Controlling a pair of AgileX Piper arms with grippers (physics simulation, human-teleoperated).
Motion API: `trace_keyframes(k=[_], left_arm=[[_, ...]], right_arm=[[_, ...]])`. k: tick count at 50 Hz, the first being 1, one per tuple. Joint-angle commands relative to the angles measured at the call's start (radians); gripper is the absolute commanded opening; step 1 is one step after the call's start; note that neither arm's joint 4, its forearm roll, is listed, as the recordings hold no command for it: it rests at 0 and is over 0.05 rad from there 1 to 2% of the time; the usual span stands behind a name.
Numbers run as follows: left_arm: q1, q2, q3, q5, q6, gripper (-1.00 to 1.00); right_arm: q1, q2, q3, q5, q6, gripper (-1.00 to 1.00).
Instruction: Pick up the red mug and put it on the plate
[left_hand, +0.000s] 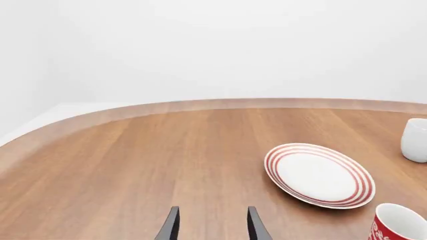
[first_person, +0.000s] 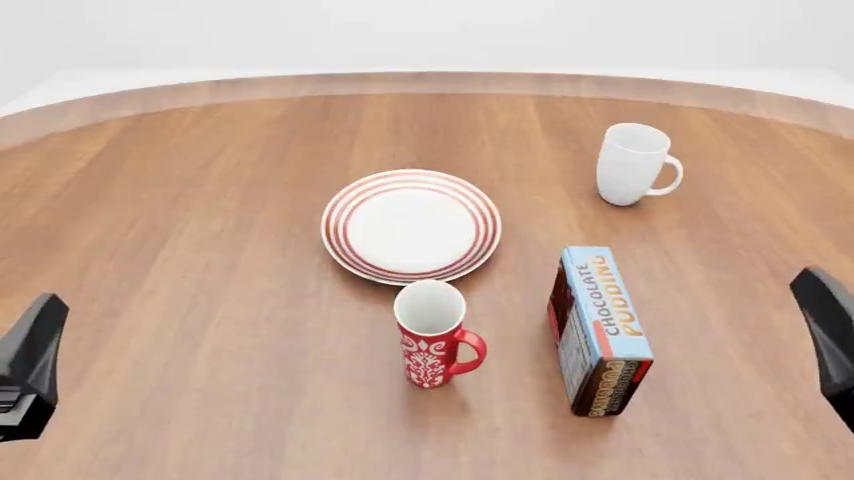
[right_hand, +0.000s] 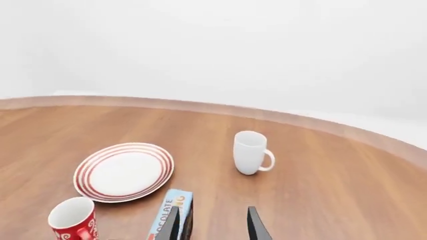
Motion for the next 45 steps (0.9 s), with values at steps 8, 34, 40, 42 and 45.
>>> trace_keyframes(k=[8,34,40,42,45], left_arm=[[0.000,0.000,0.000,0.000,0.000,1.00],[0.000,0.000,0.000,0.000,0.000,1.00],[0.000,0.000,0.000,0.000,0.000,1.00],[0.000,0.000,0.000,0.000,0.000,1.00],[0.000,0.000,0.000,0.000,0.000,1.00]], right_arm=[[0.198,0.239,-0.253,0.059,-0.073,1.00],[0.379,0.579,-0.588,0.304,-0.167,1.00],[0.395,0.636,-0.612,0.346,-0.182,1.00],[0.405,0.656,-0.623,0.359,-0.184,1.00],[0.414,0.673,-0.644,0.372,-0.171,1.00]])
